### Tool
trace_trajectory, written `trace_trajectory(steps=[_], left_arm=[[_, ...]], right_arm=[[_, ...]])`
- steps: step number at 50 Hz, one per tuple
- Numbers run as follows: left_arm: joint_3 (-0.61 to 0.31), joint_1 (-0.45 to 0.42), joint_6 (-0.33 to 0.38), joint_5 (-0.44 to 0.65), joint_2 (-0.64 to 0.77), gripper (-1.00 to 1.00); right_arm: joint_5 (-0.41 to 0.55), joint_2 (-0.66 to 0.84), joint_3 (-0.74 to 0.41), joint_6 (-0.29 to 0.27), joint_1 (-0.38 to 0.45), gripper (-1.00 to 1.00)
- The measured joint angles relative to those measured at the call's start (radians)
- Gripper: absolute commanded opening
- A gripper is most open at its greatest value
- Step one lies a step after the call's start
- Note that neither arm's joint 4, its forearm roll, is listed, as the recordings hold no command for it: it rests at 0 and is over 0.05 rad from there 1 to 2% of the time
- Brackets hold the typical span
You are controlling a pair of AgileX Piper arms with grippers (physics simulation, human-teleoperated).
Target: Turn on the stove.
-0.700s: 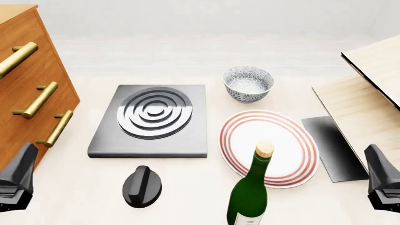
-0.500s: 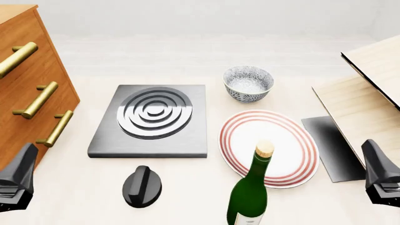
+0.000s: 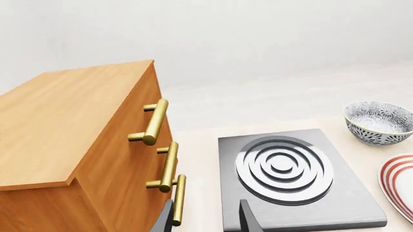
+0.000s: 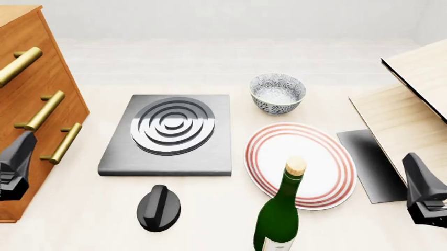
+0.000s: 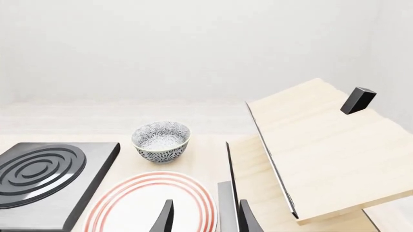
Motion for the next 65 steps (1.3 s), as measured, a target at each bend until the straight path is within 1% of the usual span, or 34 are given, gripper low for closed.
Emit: trace_trajectory(steps=[15,22,30,41,48,54,65], left_arm=[[-0.278,-0.028,0.023,0.182,0.175,1.0],[-0.4,-0.042,0.004,0.279,0.266,1.0],[-0.503,-0.08,-0.016,0.375,0.354,1.0],[-0.584,-0.159,-0.038,0.457,0.46,1.0],[-0.616,-0.202,-0.049,0.482,0.518,1.0],[-0.619,-0.226,-0.061,0.48,0.561,1.0],[-0.592,-0.268,-0.088,0.449,0.627,1.0]], right_arm=[[0.025,-0.026,0.0,0.0,0.001,1.0],[0.039,-0.041,0.0,0.0,0.001,1.0],[0.045,-0.047,0.001,0.0,0.001,1.0],[0.019,-0.02,0.0,0.0,0.001,1.0],[-0.007,0.005,0.0,0.001,0.001,1.0],[-0.015,0.014,0.0,0.001,0.001,1.0],[-0.033,0.031,0.0,0.0,0.001,1.0]])
